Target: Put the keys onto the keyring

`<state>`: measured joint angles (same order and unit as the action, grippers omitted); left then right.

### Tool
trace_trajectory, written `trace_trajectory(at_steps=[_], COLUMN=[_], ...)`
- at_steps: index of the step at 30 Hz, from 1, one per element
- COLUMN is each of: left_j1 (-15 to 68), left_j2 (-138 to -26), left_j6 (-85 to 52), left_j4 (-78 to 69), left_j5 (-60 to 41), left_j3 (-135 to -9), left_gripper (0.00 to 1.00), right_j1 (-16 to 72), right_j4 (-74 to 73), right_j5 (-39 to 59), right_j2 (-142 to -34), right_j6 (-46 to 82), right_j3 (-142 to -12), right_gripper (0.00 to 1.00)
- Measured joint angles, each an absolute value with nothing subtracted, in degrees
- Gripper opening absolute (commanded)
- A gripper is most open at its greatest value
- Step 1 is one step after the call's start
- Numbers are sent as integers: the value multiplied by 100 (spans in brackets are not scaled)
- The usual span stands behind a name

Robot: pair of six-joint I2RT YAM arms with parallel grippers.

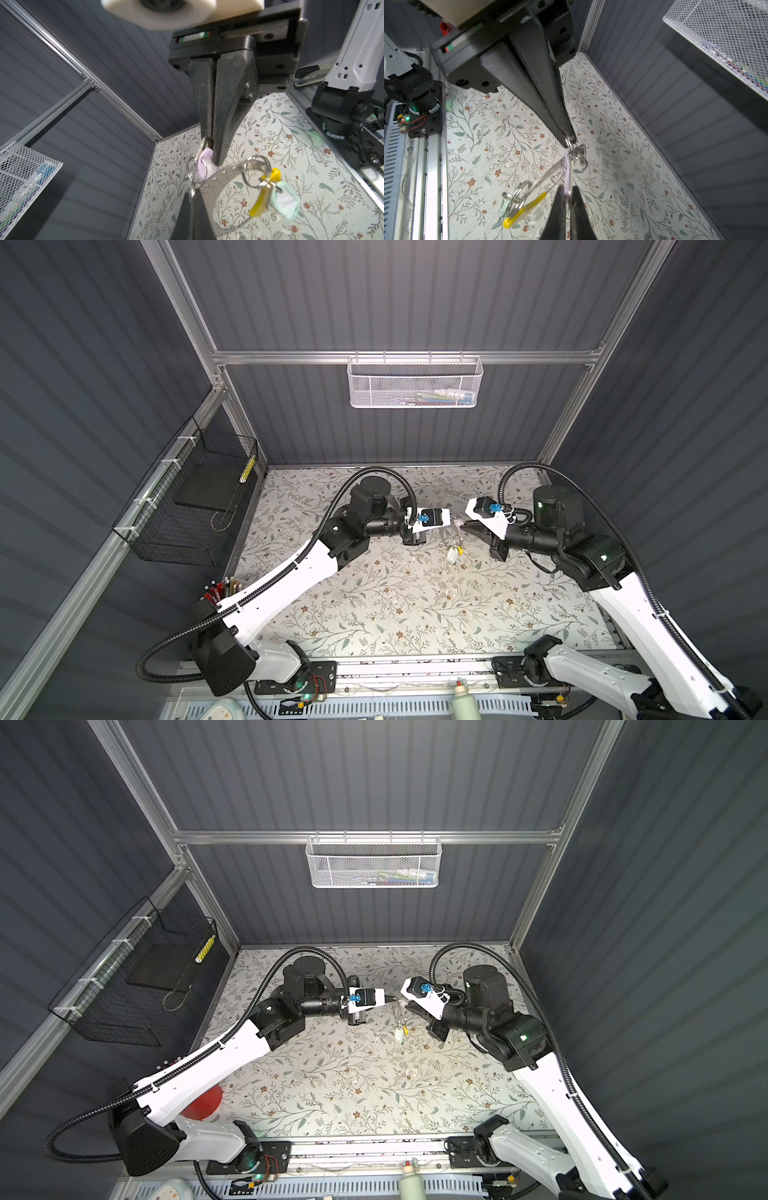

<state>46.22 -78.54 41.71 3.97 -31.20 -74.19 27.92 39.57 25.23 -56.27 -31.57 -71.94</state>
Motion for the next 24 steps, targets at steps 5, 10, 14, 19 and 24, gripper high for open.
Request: trace_trajectory(at_steps=[5, 10, 14, 19, 24], left_j1=[4593, 4565, 4521, 4462, 4416], left_j2=[-7852, -7804, -7734, -7736, -7736], left_j6=[4121, 4064, 4001, 3911, 3686], left_j4=[381, 316, 145, -58, -392], left_j5=[-3232, -3454, -3623, -3865, -4027], left_j3=[-7419, -7321, -7146, -7065, -6917], left_gripper=[0, 0, 0, 0, 0], right_j1=[2792, 2825, 2873, 2882, 2886], right_j4=[3918, 3828, 3868, 3885, 3879], right_j5=[2316, 2147, 2058, 2062, 2080], right_j2=[-5356, -5194, -5225, -5374, -5415], right_j6=[-3203, -3232, -3310, -3350, -3350], right_j3=[-6818, -6674, -6674, -6676, -6674], right_gripper=[0, 0, 0, 0, 0])
